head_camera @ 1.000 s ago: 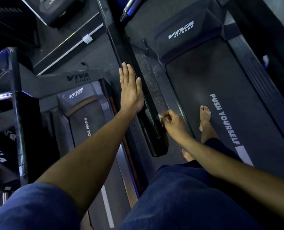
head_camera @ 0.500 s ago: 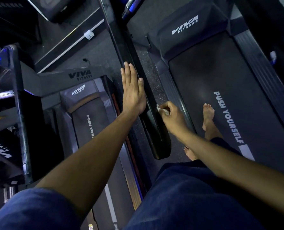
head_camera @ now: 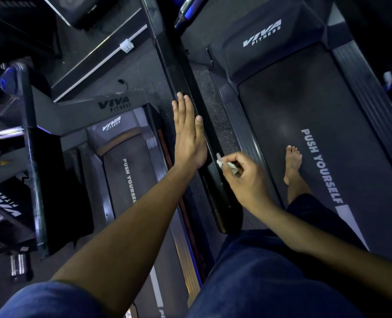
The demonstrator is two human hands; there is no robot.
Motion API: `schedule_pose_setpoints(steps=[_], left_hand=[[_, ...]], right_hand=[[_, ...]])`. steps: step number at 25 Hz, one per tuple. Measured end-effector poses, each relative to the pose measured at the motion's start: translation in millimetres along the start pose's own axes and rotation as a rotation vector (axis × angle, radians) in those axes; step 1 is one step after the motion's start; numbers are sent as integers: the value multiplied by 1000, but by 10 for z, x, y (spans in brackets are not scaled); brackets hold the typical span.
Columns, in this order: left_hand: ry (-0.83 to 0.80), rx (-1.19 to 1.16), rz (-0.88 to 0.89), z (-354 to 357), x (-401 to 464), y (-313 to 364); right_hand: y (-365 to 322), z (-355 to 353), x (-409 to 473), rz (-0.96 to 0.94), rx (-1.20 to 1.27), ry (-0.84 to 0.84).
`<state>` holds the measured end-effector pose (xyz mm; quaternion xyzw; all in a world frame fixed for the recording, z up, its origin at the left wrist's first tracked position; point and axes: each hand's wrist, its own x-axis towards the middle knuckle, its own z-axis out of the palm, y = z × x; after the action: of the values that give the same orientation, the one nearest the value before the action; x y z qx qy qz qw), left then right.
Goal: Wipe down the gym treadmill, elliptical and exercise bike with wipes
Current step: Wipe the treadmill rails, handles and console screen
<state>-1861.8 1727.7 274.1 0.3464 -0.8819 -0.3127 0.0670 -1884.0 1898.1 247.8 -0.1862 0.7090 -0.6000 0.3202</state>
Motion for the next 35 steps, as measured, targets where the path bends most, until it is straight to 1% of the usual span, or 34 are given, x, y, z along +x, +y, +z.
schedule_pose_setpoints(steps=[2,4,6,8,11,12,13,15,18,20,21,23,24,26,27,29,32,35], left_hand=[[2,6,1,2,25,-8],[-7,10,-13,8,29,-2],[-10,0,-13,6,21,-1],[-3,-29,0,-1,24,-11],[16,-79,3,17,21,-33],[23,-87,9,24,23,-53],[31,-88,25,32,28,-79],[38,-89,41,35,37,-100],[24,-98,-3,12,30,-64],[22,-88,-3,6,8,-60],[23,-85,-7,1,7,-49],[33,-95,-28,-18,3,-29],[53,-96,-44,-25,-10,-15],[112,-98,-98,-3,-62,6],[143,-109,-136,18,-106,34],[160,-144,-204,81,-240,118],[152,-138,-262,169,-476,219],[166,-108,-305,209,-549,265]], right_hand=[[189,98,331,153,11,13],[400,88,534,303,-32,-60],[457,-3,484,339,-67,-57],[297,-157,298,229,-27,6],[-19,-148,107,-37,-10,-51],[-71,-77,140,-68,-30,-47],[-76,3,240,-67,-40,-24],[9,145,586,21,-29,2],[322,87,954,253,-55,-115],[424,-103,914,288,-151,-137],[405,-216,848,282,-160,-115],[276,-396,668,230,-95,-102],[176,-434,588,184,-72,-135],[35,-403,532,104,-113,-248],[27,-357,587,73,-157,-302],[101,-263,769,38,-240,-349],[137,-137,1055,27,-263,-325],[-7,11,1557,2,-260,-288]])
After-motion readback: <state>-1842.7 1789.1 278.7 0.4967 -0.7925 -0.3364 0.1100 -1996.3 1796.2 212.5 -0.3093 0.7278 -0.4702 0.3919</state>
